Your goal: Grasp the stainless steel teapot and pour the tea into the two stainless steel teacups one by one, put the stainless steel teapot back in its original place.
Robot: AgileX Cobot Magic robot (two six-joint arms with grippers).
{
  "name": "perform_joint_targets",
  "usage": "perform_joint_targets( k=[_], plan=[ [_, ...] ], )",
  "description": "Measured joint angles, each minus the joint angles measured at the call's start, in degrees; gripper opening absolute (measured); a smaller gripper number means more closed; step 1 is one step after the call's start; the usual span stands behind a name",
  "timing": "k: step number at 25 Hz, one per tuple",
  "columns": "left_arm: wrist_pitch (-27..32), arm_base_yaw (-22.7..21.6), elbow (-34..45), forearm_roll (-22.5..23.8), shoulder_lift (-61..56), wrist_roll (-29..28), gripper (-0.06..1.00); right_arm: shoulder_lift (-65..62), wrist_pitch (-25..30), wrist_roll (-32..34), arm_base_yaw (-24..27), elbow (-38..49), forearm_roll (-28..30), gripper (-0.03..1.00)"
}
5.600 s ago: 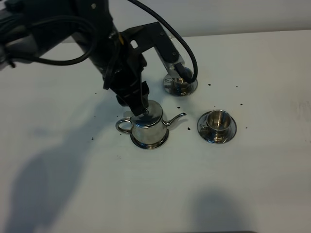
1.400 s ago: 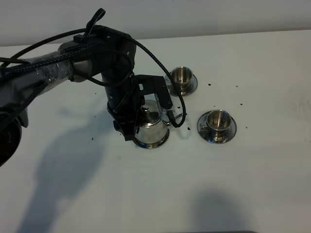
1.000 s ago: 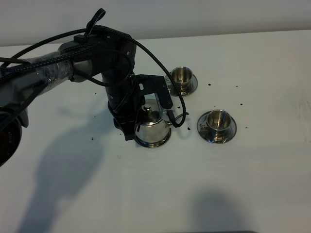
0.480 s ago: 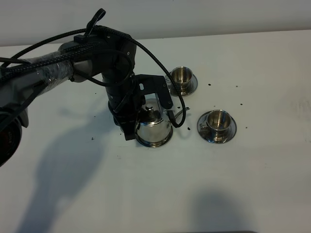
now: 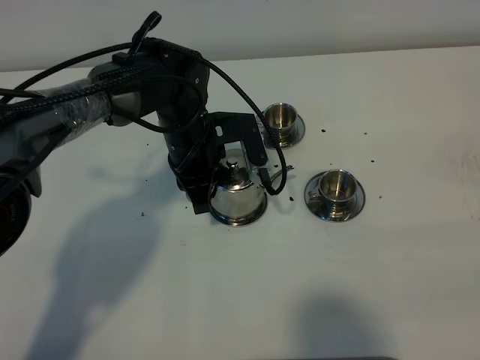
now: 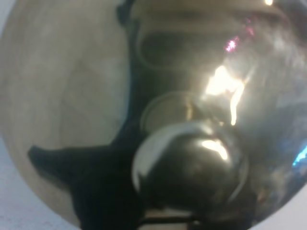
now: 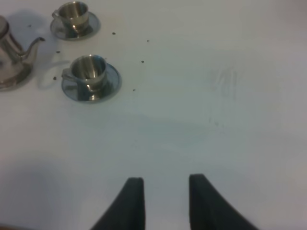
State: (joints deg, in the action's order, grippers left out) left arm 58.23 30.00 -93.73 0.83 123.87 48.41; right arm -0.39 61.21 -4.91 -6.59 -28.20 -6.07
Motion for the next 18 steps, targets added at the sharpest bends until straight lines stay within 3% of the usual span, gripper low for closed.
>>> perform_joint_targets(
  k=[18],
  plan=[
    [-3.4,0.0,-0.1,-1.3,-4.4,0.2,0.22,0.0,0.0,0.0,0.0,0.0,0.0,0.22]
  ],
)
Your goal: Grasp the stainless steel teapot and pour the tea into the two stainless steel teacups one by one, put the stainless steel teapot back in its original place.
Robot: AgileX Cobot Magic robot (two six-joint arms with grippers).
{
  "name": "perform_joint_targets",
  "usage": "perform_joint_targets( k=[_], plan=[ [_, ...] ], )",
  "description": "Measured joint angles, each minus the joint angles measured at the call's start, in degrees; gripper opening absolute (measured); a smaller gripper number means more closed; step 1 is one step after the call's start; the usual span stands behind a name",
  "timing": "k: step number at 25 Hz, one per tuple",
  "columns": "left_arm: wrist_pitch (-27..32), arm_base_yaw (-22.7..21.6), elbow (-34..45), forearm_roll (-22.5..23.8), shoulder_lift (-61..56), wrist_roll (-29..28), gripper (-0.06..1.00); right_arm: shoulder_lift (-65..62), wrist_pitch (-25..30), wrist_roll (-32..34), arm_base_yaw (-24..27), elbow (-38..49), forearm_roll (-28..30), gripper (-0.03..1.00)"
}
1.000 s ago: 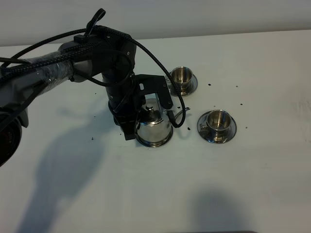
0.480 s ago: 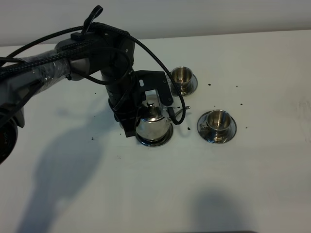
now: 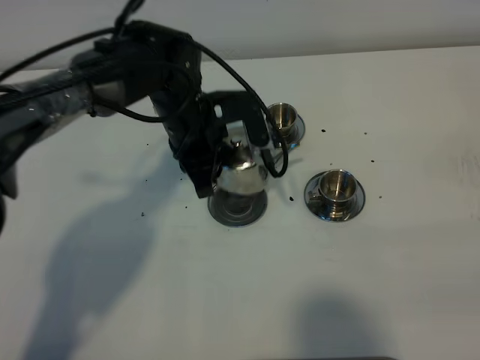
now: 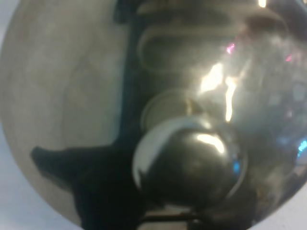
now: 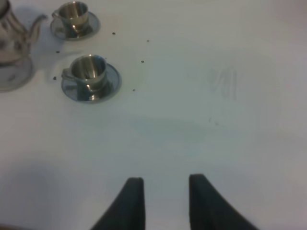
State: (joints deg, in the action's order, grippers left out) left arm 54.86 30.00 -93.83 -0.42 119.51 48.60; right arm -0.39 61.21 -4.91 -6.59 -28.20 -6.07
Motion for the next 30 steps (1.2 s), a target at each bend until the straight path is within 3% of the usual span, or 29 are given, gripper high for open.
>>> perform_joint_targets(
  k=[7,15,22,30],
  plan=[
    [-2.7,0.0,0.0,-0.1,-3.8,2.6,0.22,0.0,0.0,0.0,0.0,0.0,0.0,0.22],
    [-4.4,0.0,0.0,-0.1,-3.8,14.9,0.22,0.0,0.0,0.0,0.0,0.0,0.0,0.22],
    [-5.7,1.0,0.0,0.4,-3.8,22.4,0.22,0.0,0.0,0.0,0.0,0.0,0.0,0.22],
    [-8.6,4.3,0.0,7.6,-2.8,22.2,0.22,0.0,0.0,0.0,0.0,0.0,0.0,0.22]
  ],
)
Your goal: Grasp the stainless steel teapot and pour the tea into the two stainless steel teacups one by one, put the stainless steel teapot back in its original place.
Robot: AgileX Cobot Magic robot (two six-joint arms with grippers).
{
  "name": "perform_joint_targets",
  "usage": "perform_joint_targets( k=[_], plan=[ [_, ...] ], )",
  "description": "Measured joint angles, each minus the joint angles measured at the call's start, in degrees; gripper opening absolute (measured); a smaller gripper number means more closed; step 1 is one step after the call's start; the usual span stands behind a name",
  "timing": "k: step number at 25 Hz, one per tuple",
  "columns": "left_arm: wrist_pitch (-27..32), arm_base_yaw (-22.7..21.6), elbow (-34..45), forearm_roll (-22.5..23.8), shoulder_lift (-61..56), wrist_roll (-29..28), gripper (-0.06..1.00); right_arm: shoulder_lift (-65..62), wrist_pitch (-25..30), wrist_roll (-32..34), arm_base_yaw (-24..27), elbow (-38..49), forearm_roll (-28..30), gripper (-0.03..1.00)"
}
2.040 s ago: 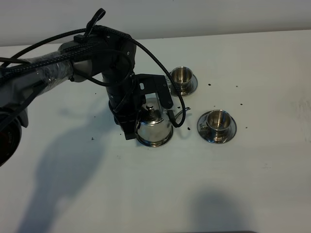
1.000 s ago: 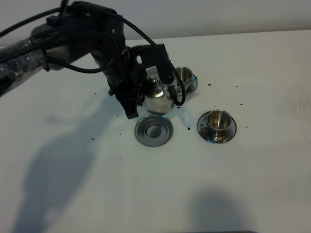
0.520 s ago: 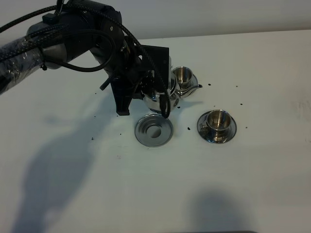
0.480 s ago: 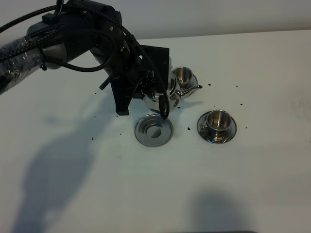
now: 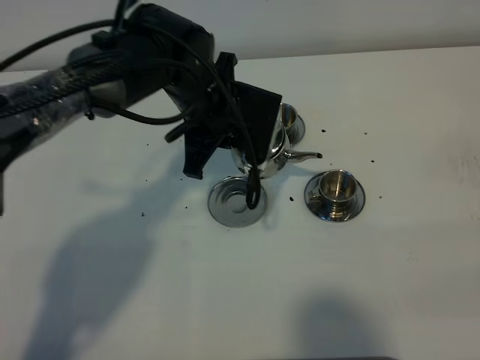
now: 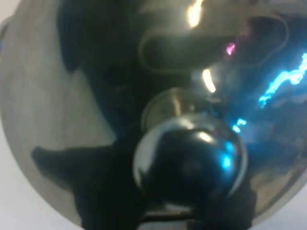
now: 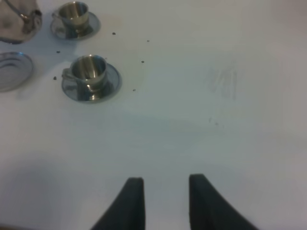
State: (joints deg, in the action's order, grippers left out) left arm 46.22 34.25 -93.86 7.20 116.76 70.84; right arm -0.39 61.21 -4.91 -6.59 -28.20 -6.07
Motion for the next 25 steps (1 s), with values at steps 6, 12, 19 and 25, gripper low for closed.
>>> perform_joint_targets(
  k=[6,12,19,25],
  plan=[
    [-3.0,1.6,0.0,5.4,3.0,-5.6,0.22,0.0,0.0,0.0,0.0,0.0,0.0,0.22],
    [-4.0,2.6,0.0,9.8,4.8,-10.8,0.22,0.0,0.0,0.0,0.0,0.0,0.0,0.22],
    [-5.2,4.1,0.0,13.8,4.9,-15.4,0.22,0.0,0.0,0.0,0.0,0.0,0.0,0.22],
    [-5.3,6.0,0.0,18.5,4.9,-18.8,0.22,0.0,0.0,0.0,0.0,0.0,0.0,0.22]
  ],
)
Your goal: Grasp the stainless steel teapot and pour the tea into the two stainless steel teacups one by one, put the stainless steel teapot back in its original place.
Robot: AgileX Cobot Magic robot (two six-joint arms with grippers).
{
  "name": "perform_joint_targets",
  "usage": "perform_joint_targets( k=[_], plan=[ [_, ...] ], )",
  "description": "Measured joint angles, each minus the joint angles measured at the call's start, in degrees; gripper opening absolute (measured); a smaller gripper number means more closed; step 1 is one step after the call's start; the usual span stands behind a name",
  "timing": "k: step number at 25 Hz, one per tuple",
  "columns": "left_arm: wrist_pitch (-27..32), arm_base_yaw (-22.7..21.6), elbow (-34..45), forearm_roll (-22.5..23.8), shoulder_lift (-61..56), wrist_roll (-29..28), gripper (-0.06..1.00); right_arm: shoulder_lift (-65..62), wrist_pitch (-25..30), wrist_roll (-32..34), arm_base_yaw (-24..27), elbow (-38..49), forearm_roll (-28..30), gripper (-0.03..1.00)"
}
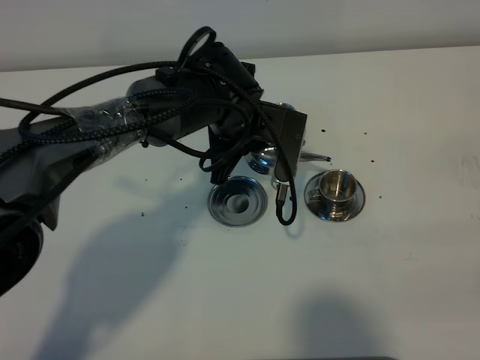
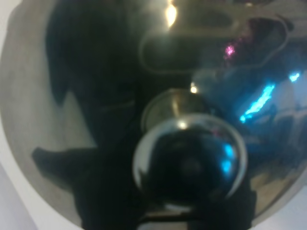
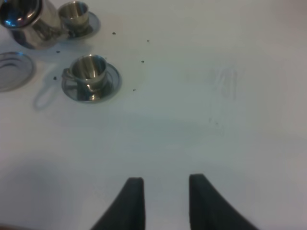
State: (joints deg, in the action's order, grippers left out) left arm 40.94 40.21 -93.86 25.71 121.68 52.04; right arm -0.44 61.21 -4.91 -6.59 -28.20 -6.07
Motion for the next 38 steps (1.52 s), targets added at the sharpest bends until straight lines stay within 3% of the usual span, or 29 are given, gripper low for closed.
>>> perform_joint_targets(
  k=[11,23,38],
  plan=[
    [0.8,1.4,0.0,4.8,0.5,-1.3,0.22,0.0,0.0,0.0,0.0,0.0,0.0,0.22],
    [0.4,2.2,0.0,14.0,0.5,-3.0,0.22,0.0,0.0,0.0,0.0,0.0,0.0,0.22],
    [-3.7,3.0,0.0,14.3,0.5,0.7,0.22,0.0,0.0,0.0,0.0,0.0,0.0,0.22]
  ],
)
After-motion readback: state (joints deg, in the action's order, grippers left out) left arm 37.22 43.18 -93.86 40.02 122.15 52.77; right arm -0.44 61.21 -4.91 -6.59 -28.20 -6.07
